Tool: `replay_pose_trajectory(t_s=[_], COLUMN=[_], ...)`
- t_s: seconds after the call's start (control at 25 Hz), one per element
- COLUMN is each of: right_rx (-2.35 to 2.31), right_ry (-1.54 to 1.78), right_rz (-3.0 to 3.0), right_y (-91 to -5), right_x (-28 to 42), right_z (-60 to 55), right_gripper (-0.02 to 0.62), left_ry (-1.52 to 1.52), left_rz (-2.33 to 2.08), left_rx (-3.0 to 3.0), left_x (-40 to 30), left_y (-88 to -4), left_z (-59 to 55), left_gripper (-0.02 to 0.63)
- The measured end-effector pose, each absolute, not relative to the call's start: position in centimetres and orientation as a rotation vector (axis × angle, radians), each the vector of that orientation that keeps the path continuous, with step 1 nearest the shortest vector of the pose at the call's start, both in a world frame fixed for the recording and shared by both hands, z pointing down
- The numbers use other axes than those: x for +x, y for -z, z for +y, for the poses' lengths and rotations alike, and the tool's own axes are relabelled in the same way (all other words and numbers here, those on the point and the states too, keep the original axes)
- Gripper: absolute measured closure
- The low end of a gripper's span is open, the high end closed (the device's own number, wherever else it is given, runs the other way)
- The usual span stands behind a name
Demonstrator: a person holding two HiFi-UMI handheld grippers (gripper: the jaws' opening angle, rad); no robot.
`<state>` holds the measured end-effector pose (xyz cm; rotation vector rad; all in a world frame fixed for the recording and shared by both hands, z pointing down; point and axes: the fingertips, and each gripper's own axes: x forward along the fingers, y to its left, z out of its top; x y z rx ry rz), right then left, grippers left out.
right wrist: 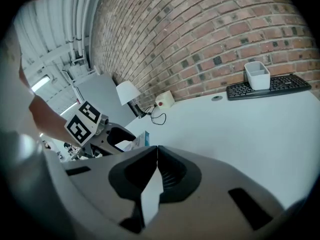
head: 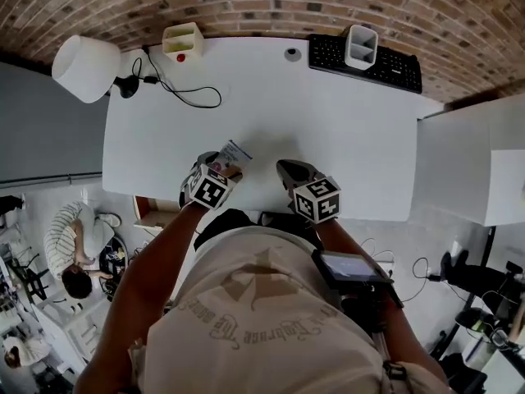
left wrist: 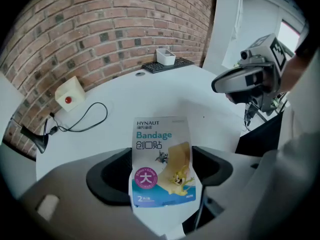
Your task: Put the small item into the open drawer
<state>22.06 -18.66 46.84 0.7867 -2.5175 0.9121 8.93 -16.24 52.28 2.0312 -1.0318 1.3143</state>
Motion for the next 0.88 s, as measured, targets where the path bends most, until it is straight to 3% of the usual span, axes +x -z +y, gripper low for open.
replay_pose_trajectory(t_s=[0.88], right_rx=[0.425], right_ry=[-0.809], right_rz=[-2.505], right_y=[-47.6], right_x=[11.4], right_z=[-14.7], right_gripper=[0.589], left_ry=[-1.088], left_rz=[-1.290], left_rx=[1.858], left_x=[-0.3], left_y=[-51.5], left_z=[-9.4], left_gripper=[0.227])
